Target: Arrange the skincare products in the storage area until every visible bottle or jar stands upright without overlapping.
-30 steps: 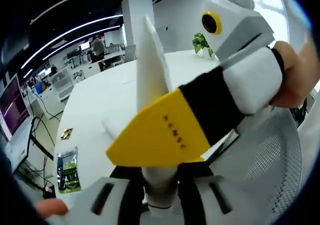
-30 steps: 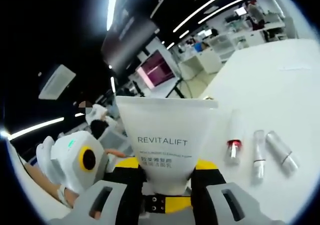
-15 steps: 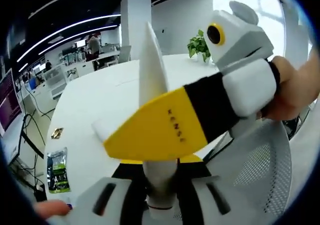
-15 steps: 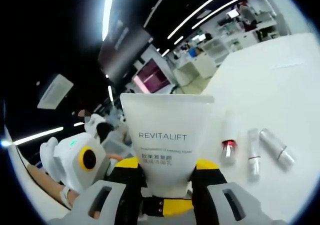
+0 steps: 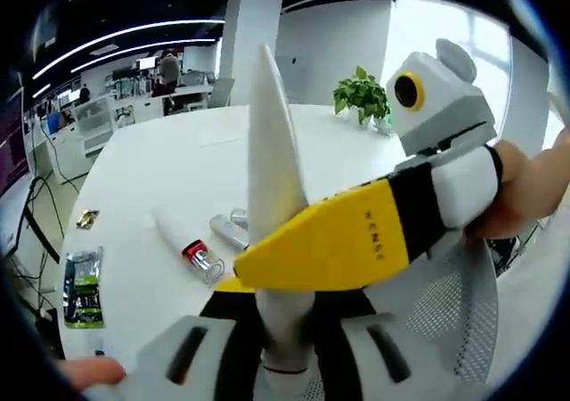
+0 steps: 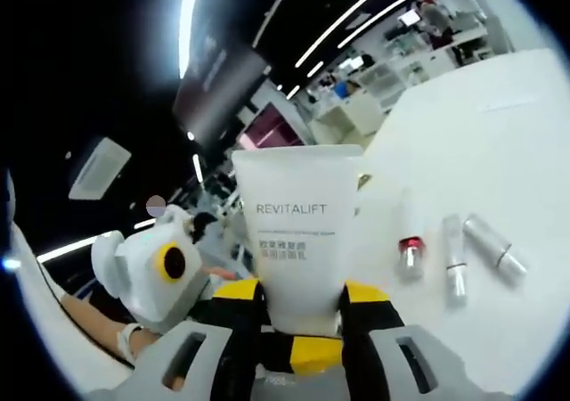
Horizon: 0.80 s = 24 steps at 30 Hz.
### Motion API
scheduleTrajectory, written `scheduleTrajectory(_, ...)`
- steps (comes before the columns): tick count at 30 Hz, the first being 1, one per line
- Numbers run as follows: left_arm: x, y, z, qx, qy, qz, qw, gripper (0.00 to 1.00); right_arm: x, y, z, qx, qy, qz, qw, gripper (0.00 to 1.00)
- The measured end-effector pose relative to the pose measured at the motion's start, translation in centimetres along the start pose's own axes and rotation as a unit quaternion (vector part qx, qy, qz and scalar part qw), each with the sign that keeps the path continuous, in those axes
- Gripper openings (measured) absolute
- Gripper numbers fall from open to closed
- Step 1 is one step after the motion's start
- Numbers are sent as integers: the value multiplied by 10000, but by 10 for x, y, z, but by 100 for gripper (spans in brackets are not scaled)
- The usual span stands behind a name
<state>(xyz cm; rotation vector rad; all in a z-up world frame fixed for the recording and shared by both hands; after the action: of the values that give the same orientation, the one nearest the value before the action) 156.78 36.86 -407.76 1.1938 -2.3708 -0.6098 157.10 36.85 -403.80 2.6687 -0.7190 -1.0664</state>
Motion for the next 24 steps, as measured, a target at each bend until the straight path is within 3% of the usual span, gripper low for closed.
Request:
scheduleTrajectory(5, 1, 2, 5, -88, 32, 78, 9999, 16, 0, -3, 1, 56, 430, 189, 9989, 38)
scheduleTrajectory(11, 5, 7, 8, -81, 95, 189, 9997, 16, -3, -2, 3, 42, 396, 184, 9990, 37)
scheduleTrajectory(14, 11, 7, 9, -86, 318, 447, 9985, 16, -3, 0, 5, 71, 397, 193, 9990, 33)
scheduleTrajectory(24, 12, 11, 9, 9, 114, 496, 9987, 19, -11, 2, 4, 151, 806, 261, 9963, 30)
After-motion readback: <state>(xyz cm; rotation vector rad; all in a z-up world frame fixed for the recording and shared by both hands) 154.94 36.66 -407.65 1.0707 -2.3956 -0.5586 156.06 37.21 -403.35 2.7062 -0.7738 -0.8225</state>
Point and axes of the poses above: the point that each gripper's makers call its tool centre point, and the gripper's own axes: y roughly backward along the fingers, x roughly to its right, z roughly out of its underside, the point moved 2 cm from there along y, roughly backward along the fingers, and after that the axes turned 2 degrees about y, right-handed, at the moved point
